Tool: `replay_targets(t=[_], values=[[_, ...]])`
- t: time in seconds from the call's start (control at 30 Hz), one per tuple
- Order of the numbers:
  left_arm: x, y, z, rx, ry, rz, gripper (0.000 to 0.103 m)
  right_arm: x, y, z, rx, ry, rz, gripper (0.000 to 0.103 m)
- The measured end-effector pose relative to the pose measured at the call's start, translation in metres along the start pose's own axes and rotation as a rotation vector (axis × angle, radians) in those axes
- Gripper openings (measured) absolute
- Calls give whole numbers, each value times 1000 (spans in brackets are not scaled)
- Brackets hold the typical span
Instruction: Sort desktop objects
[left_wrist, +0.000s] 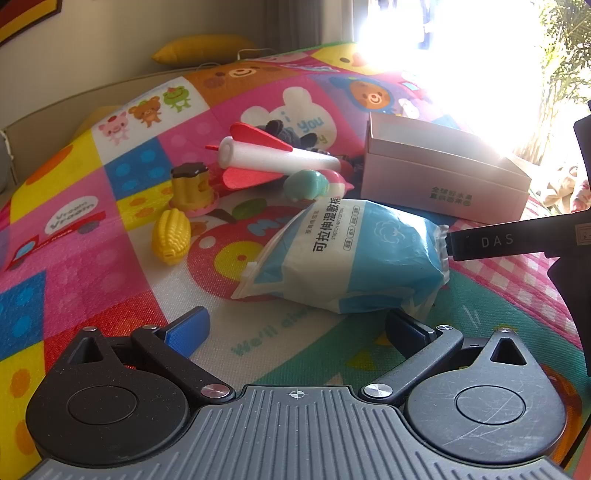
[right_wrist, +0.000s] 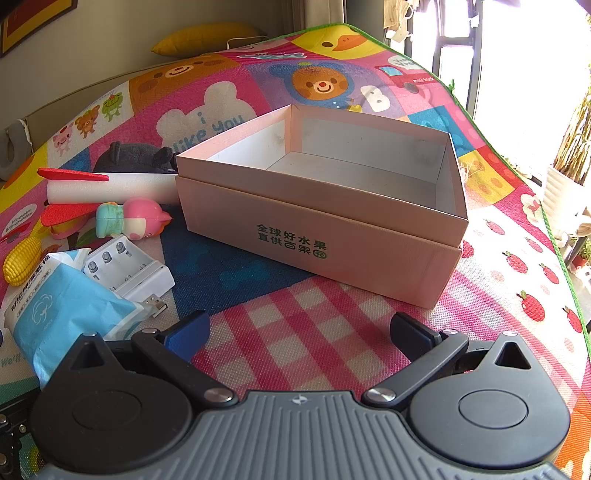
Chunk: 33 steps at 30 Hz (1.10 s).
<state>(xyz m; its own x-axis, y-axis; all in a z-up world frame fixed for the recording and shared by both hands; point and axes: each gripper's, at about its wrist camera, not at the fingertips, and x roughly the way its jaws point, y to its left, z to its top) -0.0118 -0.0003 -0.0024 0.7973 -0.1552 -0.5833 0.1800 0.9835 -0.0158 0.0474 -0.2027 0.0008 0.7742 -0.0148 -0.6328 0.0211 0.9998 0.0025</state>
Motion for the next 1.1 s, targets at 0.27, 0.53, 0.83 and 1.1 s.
replay_targets(t=[0.27, 0.53, 0.83, 1.1], values=[[0, 1, 0, -5, -2, -2, 103, 0, 0, 0, 0, 0, 0, 103], [-1, 5, 0, -12, -4, 1, 103, 0, 0, 0, 0, 0, 0, 103], [-1, 4, -1, -9, -4, 1, 103, 0, 0, 0, 0, 0, 0, 103], [-1, 4, -1, -9, -6, 1, 103, 0, 0, 0, 0, 0, -1, 103]])
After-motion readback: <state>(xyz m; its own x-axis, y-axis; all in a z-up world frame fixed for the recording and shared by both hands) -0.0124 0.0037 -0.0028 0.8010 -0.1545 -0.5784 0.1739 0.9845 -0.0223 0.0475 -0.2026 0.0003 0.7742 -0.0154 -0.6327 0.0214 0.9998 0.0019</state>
